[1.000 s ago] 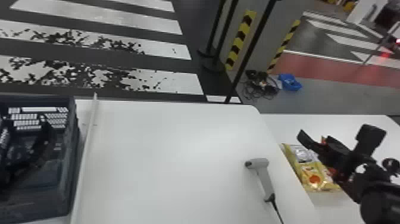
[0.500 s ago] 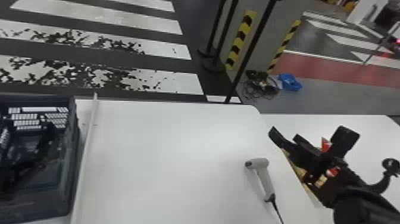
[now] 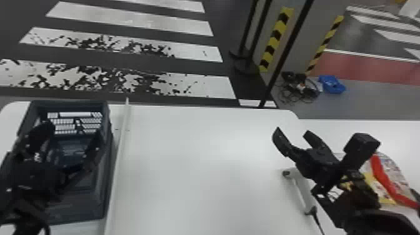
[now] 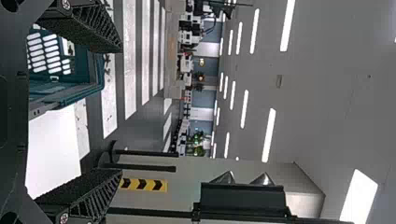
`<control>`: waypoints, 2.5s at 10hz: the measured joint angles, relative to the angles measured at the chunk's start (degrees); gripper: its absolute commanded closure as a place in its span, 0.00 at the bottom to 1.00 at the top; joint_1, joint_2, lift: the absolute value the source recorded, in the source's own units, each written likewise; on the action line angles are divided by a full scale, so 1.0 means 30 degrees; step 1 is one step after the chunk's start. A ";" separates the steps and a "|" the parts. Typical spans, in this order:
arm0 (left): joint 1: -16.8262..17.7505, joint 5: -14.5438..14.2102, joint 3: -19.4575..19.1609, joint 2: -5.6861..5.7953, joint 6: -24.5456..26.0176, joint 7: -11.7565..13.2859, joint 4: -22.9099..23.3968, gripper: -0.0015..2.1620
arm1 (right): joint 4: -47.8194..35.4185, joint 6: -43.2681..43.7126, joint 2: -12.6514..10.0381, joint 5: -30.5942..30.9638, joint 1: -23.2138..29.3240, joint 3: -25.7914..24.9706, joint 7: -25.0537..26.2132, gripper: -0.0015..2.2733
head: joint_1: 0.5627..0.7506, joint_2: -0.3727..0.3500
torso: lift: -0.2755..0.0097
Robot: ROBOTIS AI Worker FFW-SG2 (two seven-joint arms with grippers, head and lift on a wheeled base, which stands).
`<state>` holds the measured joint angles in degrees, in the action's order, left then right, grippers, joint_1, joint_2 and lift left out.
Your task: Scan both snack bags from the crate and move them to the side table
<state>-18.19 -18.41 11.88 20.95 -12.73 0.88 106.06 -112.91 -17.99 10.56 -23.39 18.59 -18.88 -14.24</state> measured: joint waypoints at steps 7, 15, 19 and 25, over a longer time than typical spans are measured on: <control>-0.1303 0.0503 -0.0829 -0.0171 0.1349 -0.0242 0.1805 0.04 | -0.0402 0.8765 -0.2069 0.3726 0.3237 0.3772 0.1340 0.01 | 0.70 0.36 | 0.63; -0.3563 0.0864 -0.2667 -0.1290 0.1370 -0.0467 0.3315 0.04 | -0.1810 0.6368 -0.1551 0.4214 0.3953 0.4368 0.3550 0.03 | 0.70 0.42 | 0.63; -0.3519 0.0864 -0.2580 -0.1302 0.1587 -0.0366 0.3086 0.04 | -0.1722 0.6362 -0.1385 0.4117 0.3973 0.4203 0.3668 0.03 | 0.70 0.40 | 0.63; -0.3035 0.0865 -0.2193 -0.1312 0.1536 -0.0320 0.2293 0.04 | -0.1618 0.6273 -0.1382 0.4105 0.3996 0.4157 0.3659 0.03 | 0.70 0.39 | 0.63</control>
<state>-27.30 -15.82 5.30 17.01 -8.12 -0.08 112.94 -117.77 0.83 6.42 -11.07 30.58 -6.41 -3.27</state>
